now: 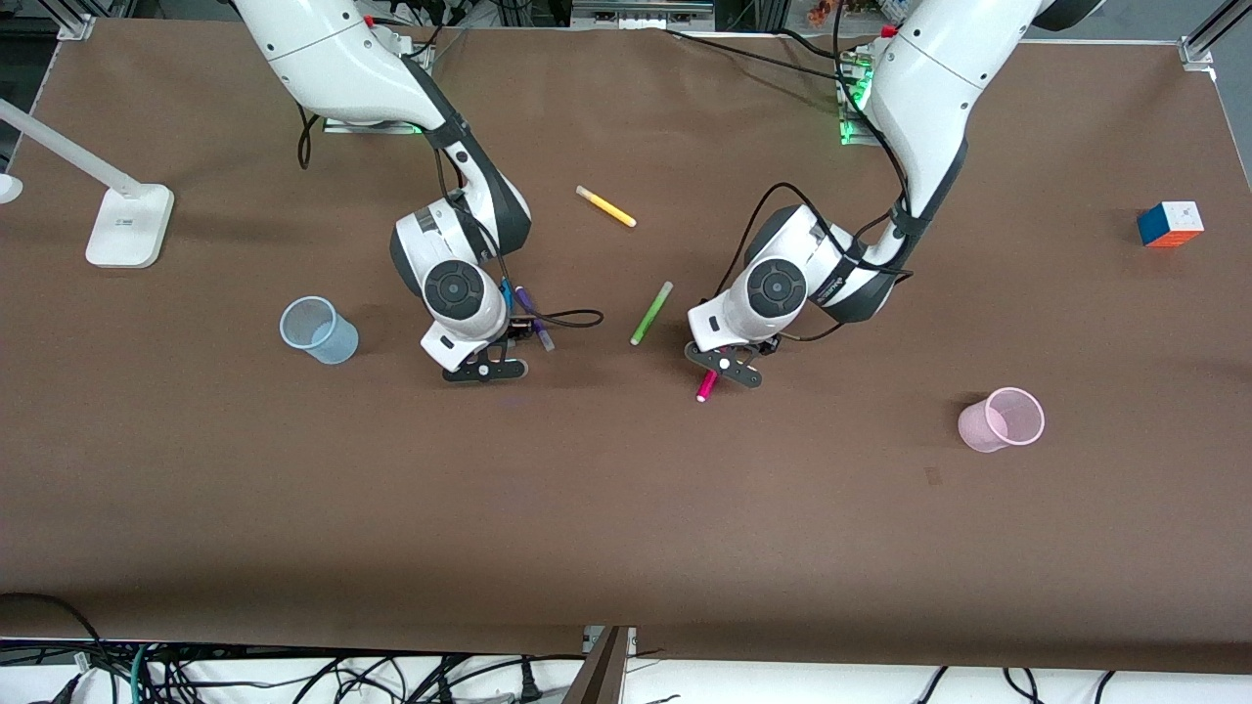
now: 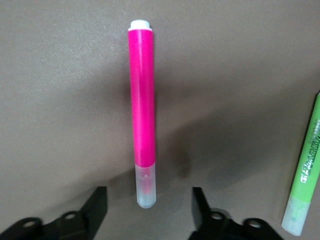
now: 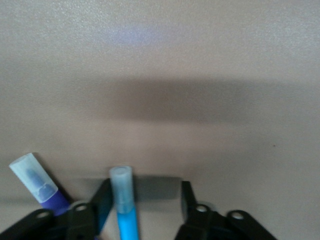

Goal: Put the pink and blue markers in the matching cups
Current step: 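Close the right gripper on the blue marker while the left gripper grasps pink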

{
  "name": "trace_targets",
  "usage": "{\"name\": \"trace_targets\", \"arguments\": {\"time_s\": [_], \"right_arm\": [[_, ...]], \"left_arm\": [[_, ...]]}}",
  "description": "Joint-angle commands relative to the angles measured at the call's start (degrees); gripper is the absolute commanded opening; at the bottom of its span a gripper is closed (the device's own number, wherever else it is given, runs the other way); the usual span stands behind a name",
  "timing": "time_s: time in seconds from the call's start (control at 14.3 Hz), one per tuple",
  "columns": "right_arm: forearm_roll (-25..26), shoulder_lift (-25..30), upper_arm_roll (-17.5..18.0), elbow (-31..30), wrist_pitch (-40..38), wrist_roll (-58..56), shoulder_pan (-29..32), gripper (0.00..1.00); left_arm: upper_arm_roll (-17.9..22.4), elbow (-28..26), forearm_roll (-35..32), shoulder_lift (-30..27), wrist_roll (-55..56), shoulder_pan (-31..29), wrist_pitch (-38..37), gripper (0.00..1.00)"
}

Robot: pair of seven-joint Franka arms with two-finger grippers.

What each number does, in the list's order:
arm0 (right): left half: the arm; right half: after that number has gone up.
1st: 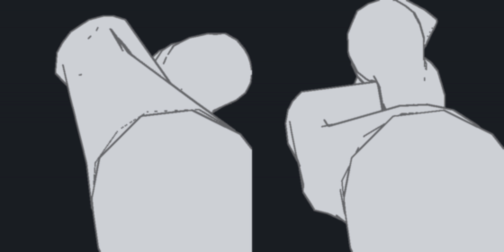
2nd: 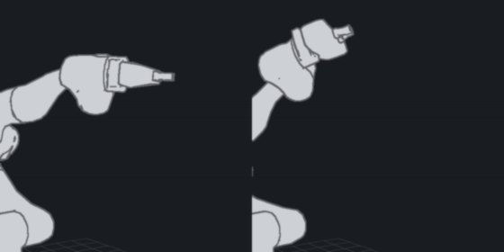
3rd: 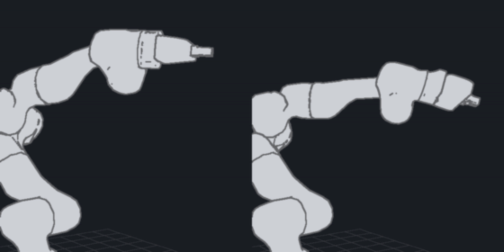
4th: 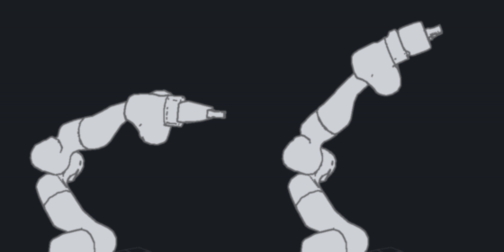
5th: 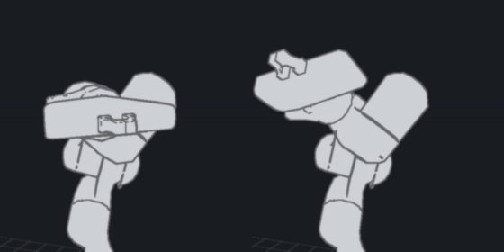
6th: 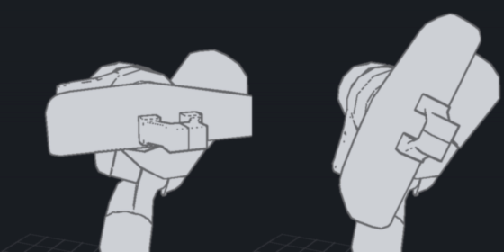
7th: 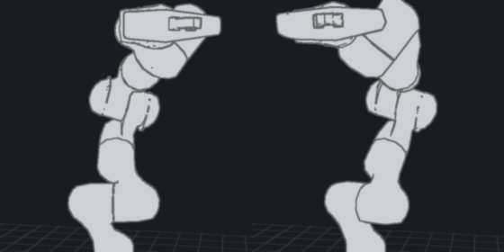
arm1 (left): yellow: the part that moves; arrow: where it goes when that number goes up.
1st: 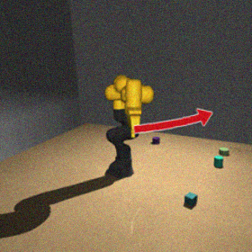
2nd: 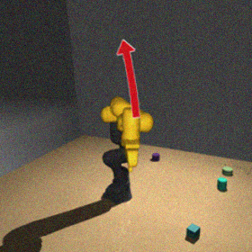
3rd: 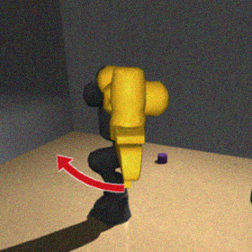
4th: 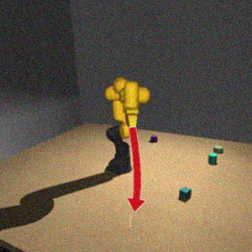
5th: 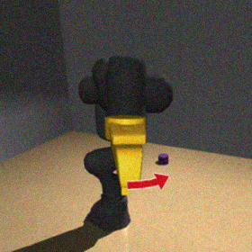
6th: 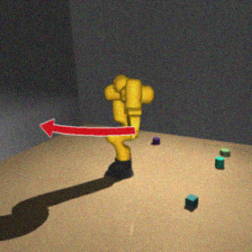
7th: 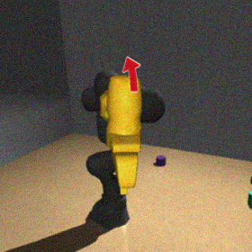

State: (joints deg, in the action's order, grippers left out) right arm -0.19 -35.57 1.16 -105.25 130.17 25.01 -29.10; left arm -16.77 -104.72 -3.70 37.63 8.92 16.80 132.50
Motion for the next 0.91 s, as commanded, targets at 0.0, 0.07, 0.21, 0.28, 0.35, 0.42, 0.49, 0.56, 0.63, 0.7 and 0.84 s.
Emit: {"name": "trace_targets", "arguments": {"time_s": [0.0, 0.07, 0.21, 0.28, 0.35, 0.42, 0.49, 0.56, 0.63, 0.7, 0.84], "right_arm": [[0.19, 0.16, -0.46, -0.92, 1.49, 0.92, -0.69, 0.34], [0.19, -0.02, -0.46, -1.01, 2.1, 0.92, -0.69, 0.29], [0.19, -0.46, -0.46, -0.75, 2.28, 0.66, -0.6, 0.13], [0.19, -0.46, -0.46, -0.57, 2.28, 0.4, -0.6, 0.02], [0.28, -0.46, -0.46, -0.4, 2.28, 0.13, -0.52, 0.0], [0.28, 0.06, -0.46, -0.14, 2.19, -0.3, -0.52, 0.0], [0.28, 0.68, -0.63, 0.13, 2.11, -1.61, -0.34, 0.0], [0.28, 1.73, -0.9, 0.22, 1.76, -4.41, -0.17, 0.0], [0.28, 2.87, -1.25, 0.22, 1.75, -7.83, 0.1, 0.0], [0.28, 4.27, -2.64, 0.22, 1.49, -11.35, 0.1, 0.0], [0.19, 7.43, -4.93, 0.39, -2.18, -18.03, 0.19, 0.0]], "left_arm": [[0.34, 0.92, -4.02, 1.04, 1.1, 0.69, 1.17, 0.67], [0.34, 0.92, -4.2, 1.48, 1.1, 0.61, 1.88, 0.67], [0.34, 1.01, -4.29, 1.57, 1.1, 0.6, 2.06, 0.62], [0.34, 1.01, -4.29, 1.57, 1.1, 0.6, 2.06, 0.51], [0.34, 1.01, -4.29, 1.57, 1.1, 0.6, 2.06, 0.39], [0.34, 1.01, -4.29, 1.57, 1.1, 0.52, 2.06, 0.29], [0.34, 0.92, -4.29, 1.57, 1.1, 0.43, 2.06, 0.23], [0.34, 0.92, -4.38, 1.39, 1.1, 0.17, 1.89, 0.17], [0.34, 1.01, -4.29, 1.04, 1.01, -0.01, 1.54, 0.16], [0.34, 0.92, -4.29, 0.34, 1.01, -0.36, 1.19, 0.13], [0.42, 1.09, -4.29, -1.76, 1.19, -0.71, -2.66, 0.04]]}}
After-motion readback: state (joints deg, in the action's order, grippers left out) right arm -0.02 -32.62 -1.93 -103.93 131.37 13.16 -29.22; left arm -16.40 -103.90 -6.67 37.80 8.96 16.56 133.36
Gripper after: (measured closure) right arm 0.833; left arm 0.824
